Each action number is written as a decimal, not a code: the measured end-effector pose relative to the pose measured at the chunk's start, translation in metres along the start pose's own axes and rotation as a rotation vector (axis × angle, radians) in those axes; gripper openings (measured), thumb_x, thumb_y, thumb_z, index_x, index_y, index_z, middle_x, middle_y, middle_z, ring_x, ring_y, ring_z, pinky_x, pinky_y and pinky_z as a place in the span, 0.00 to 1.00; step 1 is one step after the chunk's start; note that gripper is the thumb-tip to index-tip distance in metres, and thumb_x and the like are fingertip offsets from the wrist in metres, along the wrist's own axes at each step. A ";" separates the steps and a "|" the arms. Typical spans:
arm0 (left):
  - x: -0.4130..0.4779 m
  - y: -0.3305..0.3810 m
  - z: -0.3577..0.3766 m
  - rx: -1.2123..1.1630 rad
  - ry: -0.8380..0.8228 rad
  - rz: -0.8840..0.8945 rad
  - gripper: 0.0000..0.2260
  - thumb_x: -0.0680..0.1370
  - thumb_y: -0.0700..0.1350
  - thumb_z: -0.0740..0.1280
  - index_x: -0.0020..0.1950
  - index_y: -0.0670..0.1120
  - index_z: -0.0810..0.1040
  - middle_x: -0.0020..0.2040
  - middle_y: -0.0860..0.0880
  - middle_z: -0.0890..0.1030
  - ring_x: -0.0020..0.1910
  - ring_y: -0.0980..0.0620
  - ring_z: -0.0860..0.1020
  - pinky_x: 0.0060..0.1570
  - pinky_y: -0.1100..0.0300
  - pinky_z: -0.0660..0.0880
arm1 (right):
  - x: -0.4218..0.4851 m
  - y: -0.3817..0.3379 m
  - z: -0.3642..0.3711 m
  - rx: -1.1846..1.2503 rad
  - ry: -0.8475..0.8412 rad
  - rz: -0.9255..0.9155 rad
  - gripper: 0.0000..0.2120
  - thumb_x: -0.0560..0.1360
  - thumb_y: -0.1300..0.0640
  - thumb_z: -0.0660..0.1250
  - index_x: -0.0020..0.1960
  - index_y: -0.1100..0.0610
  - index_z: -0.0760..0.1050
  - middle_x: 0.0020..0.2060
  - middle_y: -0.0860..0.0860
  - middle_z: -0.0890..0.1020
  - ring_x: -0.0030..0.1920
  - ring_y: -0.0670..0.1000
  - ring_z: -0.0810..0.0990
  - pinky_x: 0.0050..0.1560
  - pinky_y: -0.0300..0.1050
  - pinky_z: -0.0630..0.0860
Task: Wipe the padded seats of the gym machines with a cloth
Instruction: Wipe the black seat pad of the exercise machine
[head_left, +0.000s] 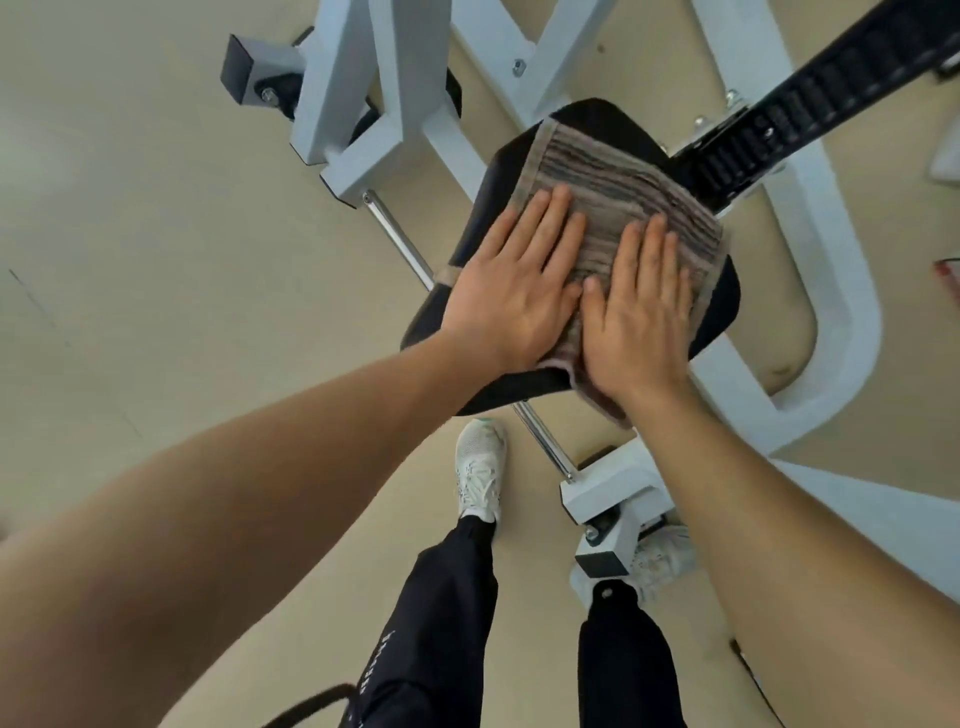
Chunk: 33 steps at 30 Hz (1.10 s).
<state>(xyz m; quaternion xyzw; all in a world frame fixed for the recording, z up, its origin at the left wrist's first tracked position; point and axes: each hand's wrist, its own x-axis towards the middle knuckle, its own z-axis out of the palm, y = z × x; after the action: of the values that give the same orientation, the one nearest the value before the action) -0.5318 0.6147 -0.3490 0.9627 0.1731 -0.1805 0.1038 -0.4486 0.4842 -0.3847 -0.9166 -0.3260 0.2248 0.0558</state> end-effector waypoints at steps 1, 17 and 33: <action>-0.027 0.002 0.002 0.000 -0.010 0.024 0.29 0.85 0.58 0.44 0.82 0.42 0.50 0.82 0.40 0.49 0.81 0.44 0.47 0.79 0.47 0.45 | -0.028 -0.004 0.002 -0.016 -0.022 -0.014 0.33 0.83 0.42 0.44 0.82 0.61 0.47 0.81 0.61 0.50 0.81 0.59 0.50 0.79 0.59 0.51; 0.088 0.061 0.016 0.058 -0.026 0.206 0.30 0.84 0.58 0.41 0.82 0.42 0.50 0.81 0.39 0.49 0.81 0.42 0.48 0.79 0.47 0.46 | 0.016 0.077 0.009 0.136 0.048 0.225 0.31 0.84 0.45 0.43 0.81 0.61 0.49 0.80 0.61 0.55 0.80 0.60 0.55 0.78 0.59 0.55; 0.121 -0.011 -0.008 0.079 -0.008 0.003 0.31 0.83 0.57 0.42 0.81 0.41 0.48 0.81 0.38 0.50 0.81 0.41 0.48 0.79 0.46 0.46 | 0.102 0.037 -0.009 0.005 -0.015 -0.071 0.31 0.83 0.43 0.42 0.82 0.56 0.48 0.81 0.57 0.51 0.81 0.56 0.50 0.80 0.54 0.47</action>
<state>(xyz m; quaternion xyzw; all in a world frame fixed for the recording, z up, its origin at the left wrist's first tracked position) -0.4274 0.6630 -0.3897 0.9656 0.1637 -0.1907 0.0666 -0.3536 0.5196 -0.4244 -0.9026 -0.3580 0.2302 0.0637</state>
